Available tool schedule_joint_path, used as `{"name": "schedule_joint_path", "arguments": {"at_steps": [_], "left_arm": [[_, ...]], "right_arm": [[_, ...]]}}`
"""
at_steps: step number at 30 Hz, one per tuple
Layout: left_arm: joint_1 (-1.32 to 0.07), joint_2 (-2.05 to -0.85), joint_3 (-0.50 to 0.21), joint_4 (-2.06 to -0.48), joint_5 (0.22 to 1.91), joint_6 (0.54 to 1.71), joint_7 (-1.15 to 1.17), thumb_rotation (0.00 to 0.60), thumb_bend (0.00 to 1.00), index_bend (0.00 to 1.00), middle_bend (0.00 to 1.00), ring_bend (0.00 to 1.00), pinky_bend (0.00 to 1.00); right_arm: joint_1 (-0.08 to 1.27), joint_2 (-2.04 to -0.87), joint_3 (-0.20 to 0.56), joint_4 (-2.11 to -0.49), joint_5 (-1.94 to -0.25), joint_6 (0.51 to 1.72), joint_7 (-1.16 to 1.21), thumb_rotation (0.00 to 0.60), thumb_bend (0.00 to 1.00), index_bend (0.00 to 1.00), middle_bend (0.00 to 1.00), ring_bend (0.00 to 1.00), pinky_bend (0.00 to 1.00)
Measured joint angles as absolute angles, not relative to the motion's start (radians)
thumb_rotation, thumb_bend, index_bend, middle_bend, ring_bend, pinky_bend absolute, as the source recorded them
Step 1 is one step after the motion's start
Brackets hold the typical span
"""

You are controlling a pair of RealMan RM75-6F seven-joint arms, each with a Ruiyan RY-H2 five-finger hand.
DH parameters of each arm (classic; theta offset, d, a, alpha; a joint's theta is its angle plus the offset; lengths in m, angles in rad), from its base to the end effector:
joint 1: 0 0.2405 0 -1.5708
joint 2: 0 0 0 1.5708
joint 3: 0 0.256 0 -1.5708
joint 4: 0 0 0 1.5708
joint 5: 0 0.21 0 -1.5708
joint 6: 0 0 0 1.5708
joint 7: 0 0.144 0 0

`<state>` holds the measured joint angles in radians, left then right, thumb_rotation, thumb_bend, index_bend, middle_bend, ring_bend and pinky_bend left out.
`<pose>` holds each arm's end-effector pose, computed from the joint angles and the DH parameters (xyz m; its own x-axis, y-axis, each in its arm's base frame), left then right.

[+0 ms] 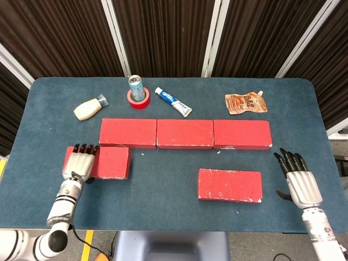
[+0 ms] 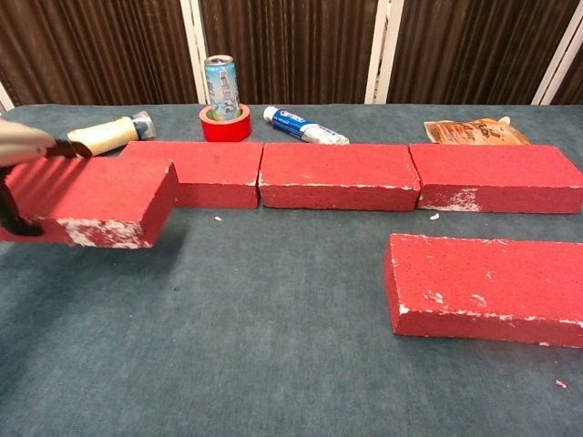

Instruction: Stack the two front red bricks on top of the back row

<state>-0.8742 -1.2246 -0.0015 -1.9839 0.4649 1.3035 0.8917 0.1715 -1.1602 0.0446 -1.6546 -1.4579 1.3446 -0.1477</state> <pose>-0.1752 0.3072 0.0717 0.6925 0.3706 0.6189 0.6908 -0.0932 -0.7171 -0.2945 -0.2034 0.1242 0.4548 -0.1176 0.8828 -0.8905 -0.0718 0.4492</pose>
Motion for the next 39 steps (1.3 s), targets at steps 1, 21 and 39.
{"name": "schedule_joint_path", "arguments": {"at_steps": [1, 21, 39], "left_arm": [[-0.868, -1.207, -0.002, -2.002, 0.481, 1.311, 0.883, 0.600, 0.24, 0.00, 0.24, 0.00, 0.00], [-0.971, -1.300, -0.123, -1.980, 0.395, 1.262, 0.943, 0.600, 0.24, 0.00, 0.23, 0.00, 0.00], [-1.102, -1.429, -0.207, -1.813, 0.269, 1.228, 1.032, 0.600, 0.24, 0.00, 0.23, 0.00, 0.00]], "right_arm": [[0.172, -1.161, 0.045, -1.654, -1.458, 1.345, -0.149, 0.600, 0.00, 0.00, 0.00, 0.00, 0.00], [0.168, -1.152, 0.045, -1.659, -1.456, 1.349, -0.144, 0.600, 0.00, 0.00, 0.00, 0.00, 0.00], [0.170, -1.155, 0.041, -1.663, -1.461, 1.345, -0.155, 0.600, 0.00, 0.00, 0.00, 0.00, 0.00]]}}
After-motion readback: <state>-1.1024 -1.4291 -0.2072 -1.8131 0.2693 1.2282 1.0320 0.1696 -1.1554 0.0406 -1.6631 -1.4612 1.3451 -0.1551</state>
